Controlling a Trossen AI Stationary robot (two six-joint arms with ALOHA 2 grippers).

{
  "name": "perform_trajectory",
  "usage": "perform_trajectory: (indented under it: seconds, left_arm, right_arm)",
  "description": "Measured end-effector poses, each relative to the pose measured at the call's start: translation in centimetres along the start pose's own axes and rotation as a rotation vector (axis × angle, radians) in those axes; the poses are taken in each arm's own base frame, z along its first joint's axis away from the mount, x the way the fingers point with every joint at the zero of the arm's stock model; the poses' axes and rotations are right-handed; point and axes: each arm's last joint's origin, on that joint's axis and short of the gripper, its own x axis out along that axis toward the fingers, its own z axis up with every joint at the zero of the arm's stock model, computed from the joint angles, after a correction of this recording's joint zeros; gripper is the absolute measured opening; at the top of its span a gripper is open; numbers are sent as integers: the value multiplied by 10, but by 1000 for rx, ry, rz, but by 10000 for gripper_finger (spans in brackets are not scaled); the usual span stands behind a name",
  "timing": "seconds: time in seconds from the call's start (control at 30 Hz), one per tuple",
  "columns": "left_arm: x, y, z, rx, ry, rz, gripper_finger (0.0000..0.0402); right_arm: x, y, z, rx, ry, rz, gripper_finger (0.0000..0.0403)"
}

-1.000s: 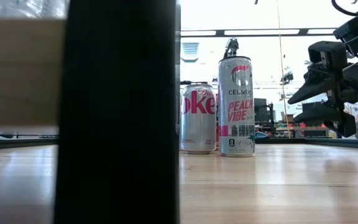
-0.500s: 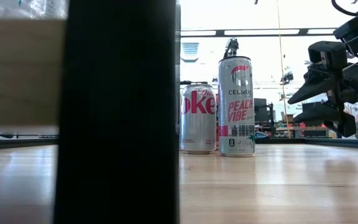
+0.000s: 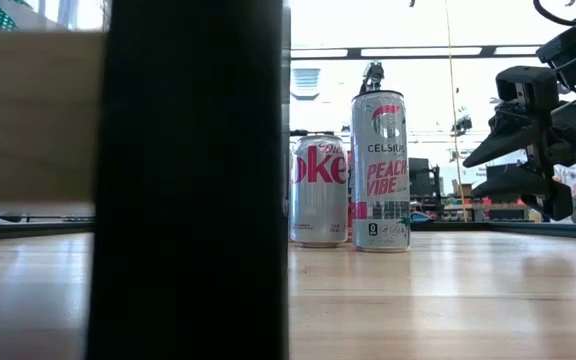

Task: Place canned beverage on shelf
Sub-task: Put the left white pink soda can on the shelf

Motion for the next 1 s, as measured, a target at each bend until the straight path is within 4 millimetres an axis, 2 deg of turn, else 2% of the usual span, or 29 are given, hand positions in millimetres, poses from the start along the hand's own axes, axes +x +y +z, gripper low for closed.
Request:
perform_trajectory:
  seconds: [0.17,0.63,0.77,1.0]
  left_arm:
    - [0,-2,-1,0,6,-20,352]
    - [0,-4,-3,-8,37,-35,351]
    - [0,-3,-3,-13,35,-28,333]
    - [0,-4,-3,-13,39,-43,266]
  right_arm:
    - [0,0,0,0,0,0,183]
    - [0,0,0,0,0,0,183]
    - [0,0,0,0,0,0,183]
    - [0,0,0,0,0,0,183]
